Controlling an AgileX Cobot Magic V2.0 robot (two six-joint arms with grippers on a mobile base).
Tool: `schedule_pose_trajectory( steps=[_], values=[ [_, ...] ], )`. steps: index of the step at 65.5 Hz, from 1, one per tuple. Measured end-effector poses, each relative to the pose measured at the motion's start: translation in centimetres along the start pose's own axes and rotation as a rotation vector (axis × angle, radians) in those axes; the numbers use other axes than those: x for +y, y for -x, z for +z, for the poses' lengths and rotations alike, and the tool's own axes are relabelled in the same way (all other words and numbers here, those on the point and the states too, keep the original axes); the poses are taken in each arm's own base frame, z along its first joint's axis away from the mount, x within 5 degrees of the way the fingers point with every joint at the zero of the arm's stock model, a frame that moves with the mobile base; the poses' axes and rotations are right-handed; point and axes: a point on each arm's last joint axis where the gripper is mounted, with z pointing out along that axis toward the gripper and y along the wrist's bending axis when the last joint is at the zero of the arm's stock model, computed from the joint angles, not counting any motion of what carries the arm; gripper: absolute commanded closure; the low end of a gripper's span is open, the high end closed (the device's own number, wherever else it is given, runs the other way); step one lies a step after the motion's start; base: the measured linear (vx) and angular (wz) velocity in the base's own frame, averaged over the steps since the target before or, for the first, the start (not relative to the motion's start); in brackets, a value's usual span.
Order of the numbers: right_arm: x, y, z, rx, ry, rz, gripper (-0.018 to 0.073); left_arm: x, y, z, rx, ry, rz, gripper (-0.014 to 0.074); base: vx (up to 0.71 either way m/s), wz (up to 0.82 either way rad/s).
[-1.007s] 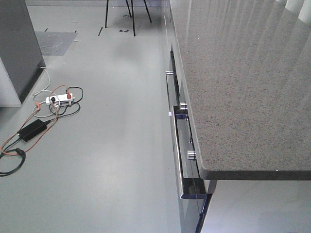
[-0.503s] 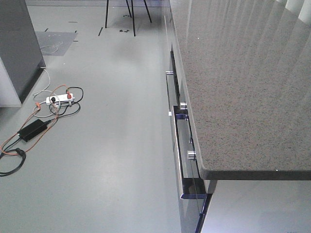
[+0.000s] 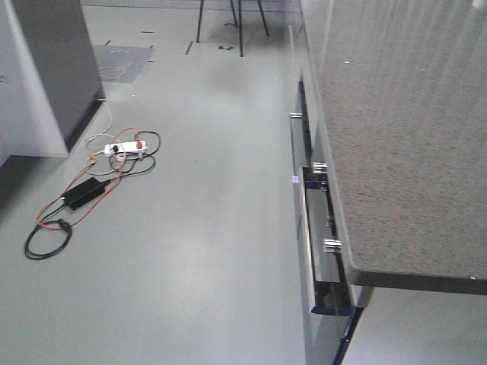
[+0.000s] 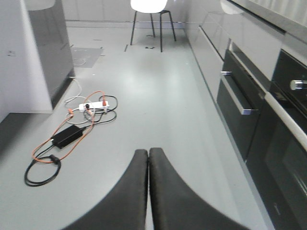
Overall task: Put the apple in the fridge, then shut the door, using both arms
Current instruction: 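Drive the base away from the counter holding the apple in the right gripper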
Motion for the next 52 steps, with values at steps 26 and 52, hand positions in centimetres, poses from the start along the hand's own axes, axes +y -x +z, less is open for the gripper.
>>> schedule_pose_trajectory(
  steps=[26,52],
  values=[
    [-0.01,0.00,0.00,0.000,-0.001,-0.001,0.0461,0.00,0.00,0.00,0.000,0.000,0.000,0.0602,-0.01,0.38],
    [-0.01,0.00,0.00,0.000,-0.001,-0.001,0.0461,0.00,0.00,0.00,0.000,0.000,0.000,0.0602,0.00,0.27]
  ],
)
